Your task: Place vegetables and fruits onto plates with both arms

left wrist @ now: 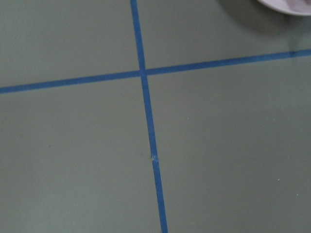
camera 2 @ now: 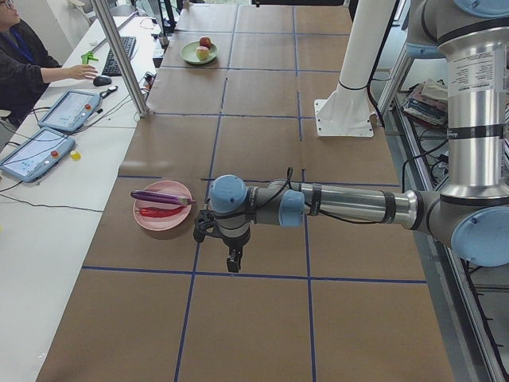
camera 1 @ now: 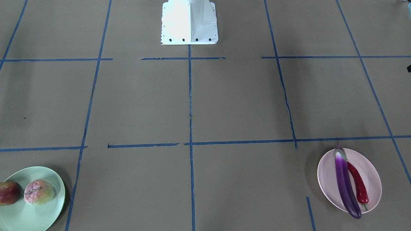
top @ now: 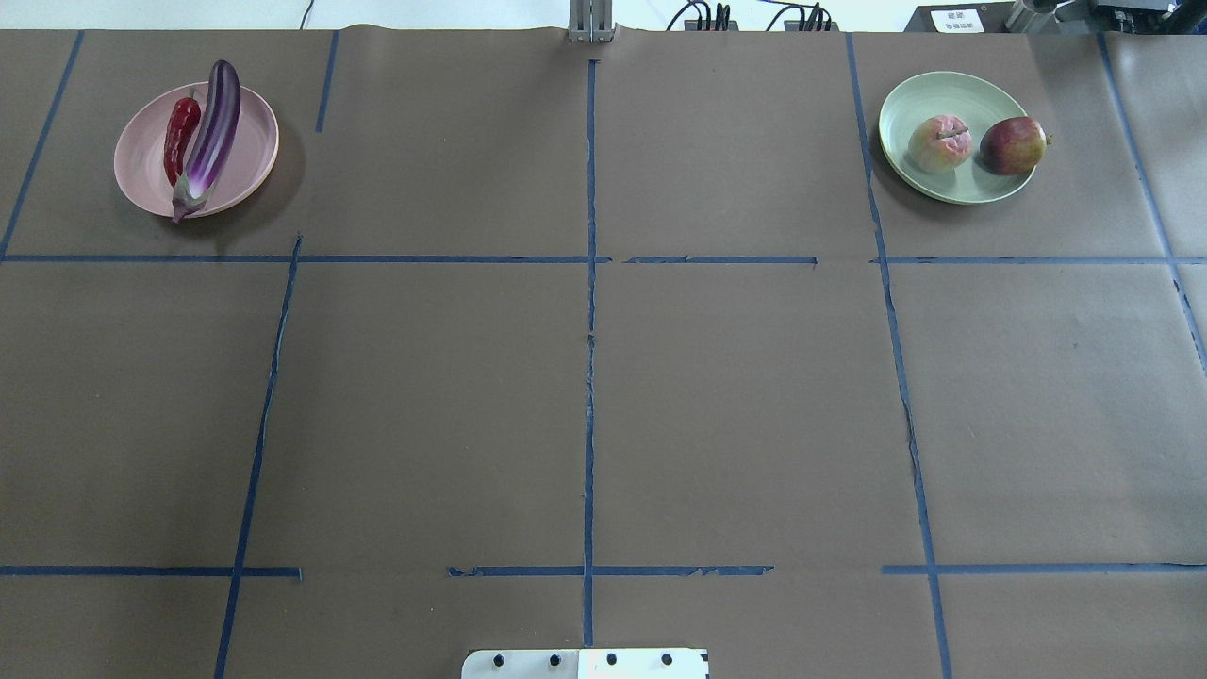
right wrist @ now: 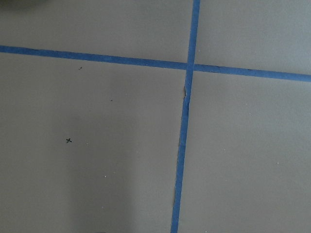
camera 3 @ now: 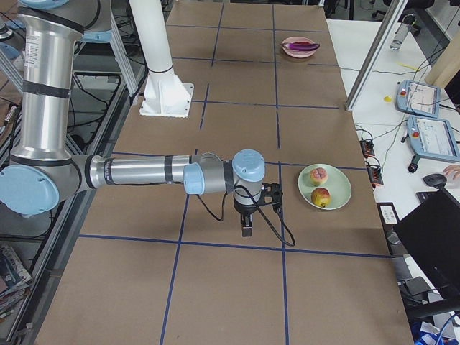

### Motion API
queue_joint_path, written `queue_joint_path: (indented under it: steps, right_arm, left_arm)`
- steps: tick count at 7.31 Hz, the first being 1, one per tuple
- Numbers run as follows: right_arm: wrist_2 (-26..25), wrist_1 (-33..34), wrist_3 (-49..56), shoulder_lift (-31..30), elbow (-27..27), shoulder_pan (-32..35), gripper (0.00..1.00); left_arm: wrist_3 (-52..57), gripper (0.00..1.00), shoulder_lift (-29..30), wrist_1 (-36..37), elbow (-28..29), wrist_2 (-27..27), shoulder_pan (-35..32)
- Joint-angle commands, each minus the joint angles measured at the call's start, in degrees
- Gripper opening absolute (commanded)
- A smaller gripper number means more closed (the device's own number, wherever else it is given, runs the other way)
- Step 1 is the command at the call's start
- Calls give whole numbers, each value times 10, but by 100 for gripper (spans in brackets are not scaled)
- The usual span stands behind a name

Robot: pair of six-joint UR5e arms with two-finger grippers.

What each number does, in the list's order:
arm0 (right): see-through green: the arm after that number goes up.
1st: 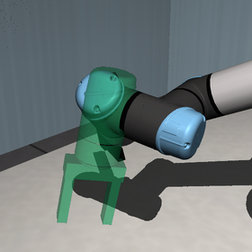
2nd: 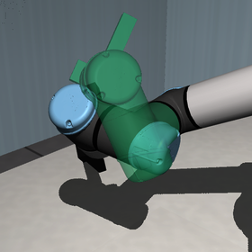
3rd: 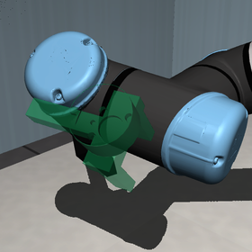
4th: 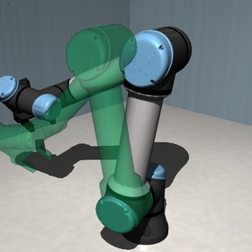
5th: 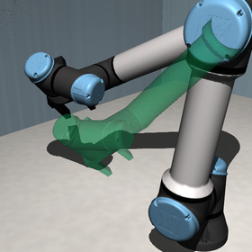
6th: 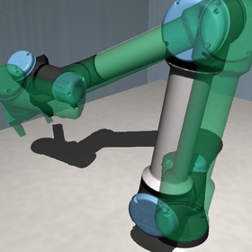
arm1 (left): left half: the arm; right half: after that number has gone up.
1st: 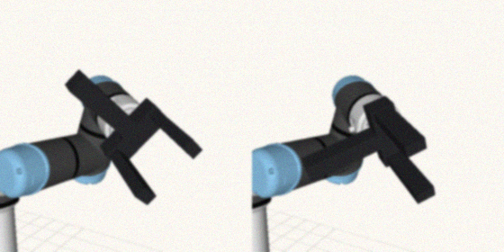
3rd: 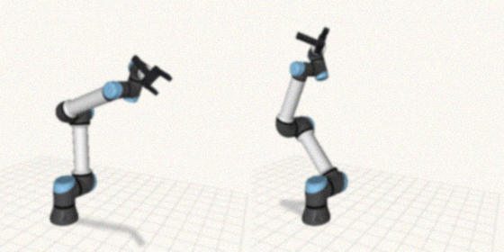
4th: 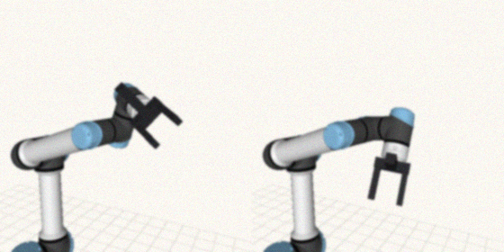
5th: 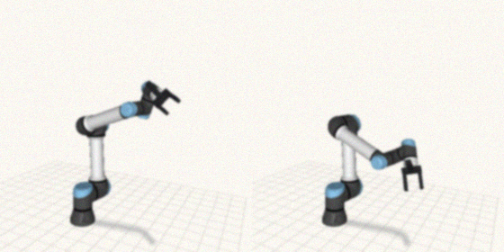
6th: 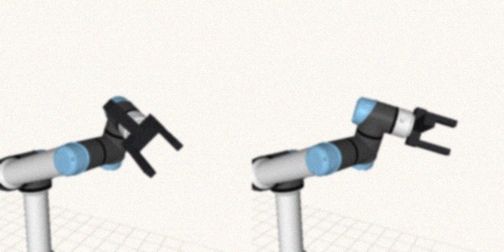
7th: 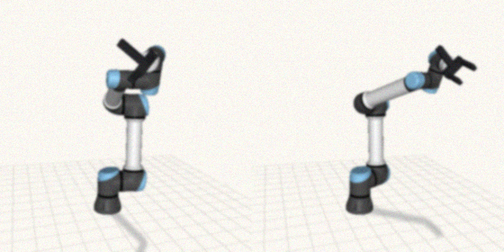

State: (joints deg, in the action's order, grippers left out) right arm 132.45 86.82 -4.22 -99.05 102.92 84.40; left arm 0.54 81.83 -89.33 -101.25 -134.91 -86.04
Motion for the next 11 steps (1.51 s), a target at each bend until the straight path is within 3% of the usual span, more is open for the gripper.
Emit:
queue_joint_path:
  steps: [1, 11]
  right_arm:
    - [0, -2, -1, -1, 0, 0, 100]
    - [-3, -4, -1, -4, -3, 0, 100]
  left_arm:
    - [-3, 100, -6, 5, -4, 3, -4]
    - [-2, 100, -4, 4, -4, 4, -4]
